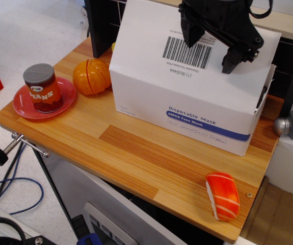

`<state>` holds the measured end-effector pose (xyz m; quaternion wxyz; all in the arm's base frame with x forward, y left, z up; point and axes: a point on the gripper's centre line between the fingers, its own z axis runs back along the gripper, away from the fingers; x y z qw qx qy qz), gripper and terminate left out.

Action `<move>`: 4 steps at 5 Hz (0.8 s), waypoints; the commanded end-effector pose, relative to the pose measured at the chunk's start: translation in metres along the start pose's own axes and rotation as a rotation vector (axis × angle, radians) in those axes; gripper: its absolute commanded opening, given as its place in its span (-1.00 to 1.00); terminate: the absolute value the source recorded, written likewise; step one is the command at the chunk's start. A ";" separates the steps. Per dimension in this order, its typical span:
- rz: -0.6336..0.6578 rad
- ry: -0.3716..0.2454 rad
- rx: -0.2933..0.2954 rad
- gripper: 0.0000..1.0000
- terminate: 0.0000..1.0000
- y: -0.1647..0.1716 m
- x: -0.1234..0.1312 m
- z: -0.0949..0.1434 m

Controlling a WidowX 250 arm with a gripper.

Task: Close white1fbox flap

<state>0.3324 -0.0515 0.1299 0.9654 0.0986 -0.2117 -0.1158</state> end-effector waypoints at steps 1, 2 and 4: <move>0.023 -0.049 -0.063 1.00 -1.00 0.001 0.007 -0.021; 0.024 -0.056 -0.071 1.00 -1.00 0.000 0.009 -0.037; 0.003 -0.101 -0.068 1.00 1.00 -0.009 0.015 -0.051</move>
